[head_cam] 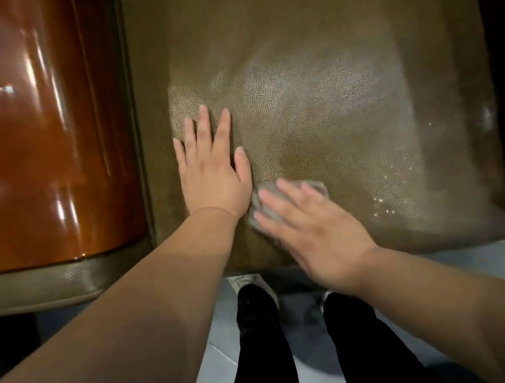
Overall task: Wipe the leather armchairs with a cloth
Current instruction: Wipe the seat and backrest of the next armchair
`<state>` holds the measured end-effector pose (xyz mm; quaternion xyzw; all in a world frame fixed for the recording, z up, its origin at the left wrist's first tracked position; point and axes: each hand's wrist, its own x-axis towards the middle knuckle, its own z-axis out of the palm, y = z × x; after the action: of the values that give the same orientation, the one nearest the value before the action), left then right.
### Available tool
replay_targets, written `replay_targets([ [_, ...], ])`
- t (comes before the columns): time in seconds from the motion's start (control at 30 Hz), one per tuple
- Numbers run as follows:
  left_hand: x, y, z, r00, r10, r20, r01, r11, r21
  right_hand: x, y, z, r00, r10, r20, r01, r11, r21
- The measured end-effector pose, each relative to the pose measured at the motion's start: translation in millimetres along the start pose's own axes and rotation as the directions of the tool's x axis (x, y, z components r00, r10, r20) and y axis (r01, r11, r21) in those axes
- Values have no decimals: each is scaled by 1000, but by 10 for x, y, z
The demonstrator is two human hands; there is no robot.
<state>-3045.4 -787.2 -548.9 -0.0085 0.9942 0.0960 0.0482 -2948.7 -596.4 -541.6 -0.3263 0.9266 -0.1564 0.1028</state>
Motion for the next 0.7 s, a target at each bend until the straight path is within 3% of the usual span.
replay_targets([
  [0.07, 33, -27, 12, 1000, 8, -13, -9, 1000, -21, -298, 91, -13, 964, -246, 104, 248, 969, -8],
  [0.13, 6, -35, 16, 1000, -10, -8, 10, 1000, -13, -261, 399, -62, 929, -352, 110, 361, 930, -74],
  [0.17, -15, -35, 20, 1000, -13, -1, 13, 1000, -4, -172, 564, -100, 952, -299, 61, 304, 948, -99],
  [0.23, -44, -33, 29, 1000, -1, 24, 1, 1000, 11, -19, 833, -218, 996, 32, -80, -38, 996, -79],
  [0.3, -51, -48, 29, 998, 3, 61, -4, 1000, 28, -47, 796, -214, 913, 382, -143, -389, 921, -24],
  [0.33, -63, -48, 12, 996, 1, 86, -4, 999, 33, -156, 625, -152, 883, 444, -153, -450, 893, -12],
  [0.37, -80, -34, -19, 994, 6, 114, -10, 999, 34, -325, 408, -37, 902, 408, -143, -415, 910, -19],
  [0.43, -157, 88, -97, 982, 73, 173, -79, 997, 24, -768, 24, 133, 992, 124, -13, -125, 990, -59],
  [0.47, -209, 186, -124, 970, 133, 205, -140, 990, 16, -977, -33, 124, 996, -3, 85, 10, 997, -79],
  [0.53, -313, 432, -122, 942, 232, 240, -239, 971, -3, -1200, 235, -37, 987, -51, 151, 67, 992, -103],
  [0.6, -364, 655, -58, 947, 231, 225, -243, 970, 26, -1147, 715, -204, 979, 203, 8, -200, 974, -108],
  [0.63, -374, 726, -6, 954, 214, 207, -231, 971, 58, -1068, 971, -290, 910, 405, -88, -411, 908, -77],
  [0.7, -376, 783, 85, 963, 202, 175, -224, 968, 113, -886, 1286, -414, 670, 724, -163, -728, 684, 47],
])
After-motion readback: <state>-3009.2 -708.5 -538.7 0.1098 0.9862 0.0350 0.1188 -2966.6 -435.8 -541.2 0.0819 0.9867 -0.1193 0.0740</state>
